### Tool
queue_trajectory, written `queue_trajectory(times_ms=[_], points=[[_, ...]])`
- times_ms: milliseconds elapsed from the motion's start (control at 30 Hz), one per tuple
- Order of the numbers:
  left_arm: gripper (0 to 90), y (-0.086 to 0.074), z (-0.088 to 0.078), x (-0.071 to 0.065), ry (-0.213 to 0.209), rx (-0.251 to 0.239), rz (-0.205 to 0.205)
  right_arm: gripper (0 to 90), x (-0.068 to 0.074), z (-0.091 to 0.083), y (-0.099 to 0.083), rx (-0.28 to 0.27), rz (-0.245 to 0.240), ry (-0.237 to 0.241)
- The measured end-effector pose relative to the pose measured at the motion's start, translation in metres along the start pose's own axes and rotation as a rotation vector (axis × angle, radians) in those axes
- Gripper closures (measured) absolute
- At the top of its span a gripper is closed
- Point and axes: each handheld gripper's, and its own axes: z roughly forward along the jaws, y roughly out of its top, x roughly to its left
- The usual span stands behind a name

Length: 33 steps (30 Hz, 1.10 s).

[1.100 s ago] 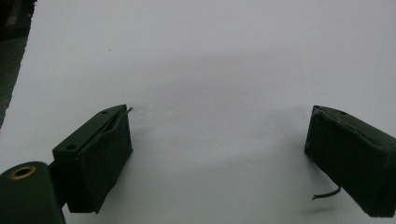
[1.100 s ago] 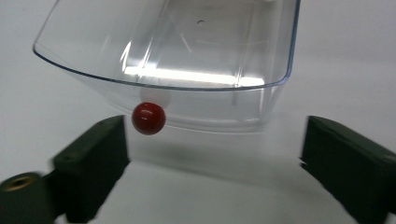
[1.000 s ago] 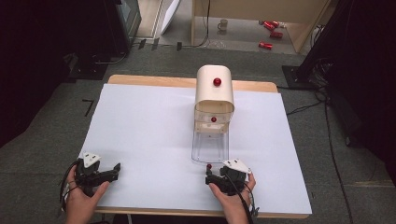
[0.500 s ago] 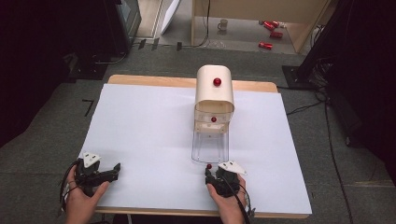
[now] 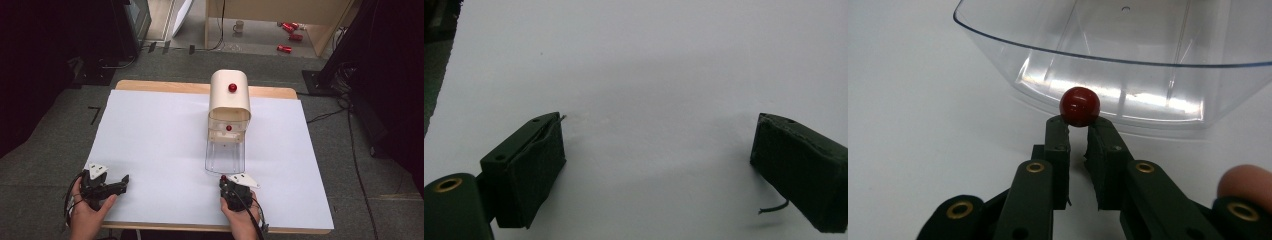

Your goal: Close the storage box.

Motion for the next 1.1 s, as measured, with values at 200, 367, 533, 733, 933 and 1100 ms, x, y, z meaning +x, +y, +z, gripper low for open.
queue_trajectory(times_ms=[200,367,533,733,933,1100], points=[[7.2,0.000,0.000,0.000,0.000,0.000,0.000,84.3,-0.001,-0.007,0.008,-0.032,-0.010,-0.008],[7.2,0.000,0.000,0.000,0.000,0.000,0.000,84.2,-0.004,-0.010,0.016,-0.046,-0.007,-0.013],[7.2,0.000,0.000,0.000,0.000,0.000,0.000,84.3,-0.005,-0.007,0.025,-0.045,-0.022,-0.019],[7.2,0.000,0.000,0.000,0.000,0.000,0.000,84.2,-0.009,-0.003,0.036,-0.049,-0.013,-0.016],[7.2,0.000,0.000,0.000,0.000,0.000,0.000,84.0,-0.013,0.005,0.047,-0.049,-0.005,-0.011],[7.2,0.000,0.000,0.000,0.000,0.000,0.000,83.9,-0.016,0.012,0.057,-0.047,-0.007,-0.017]])
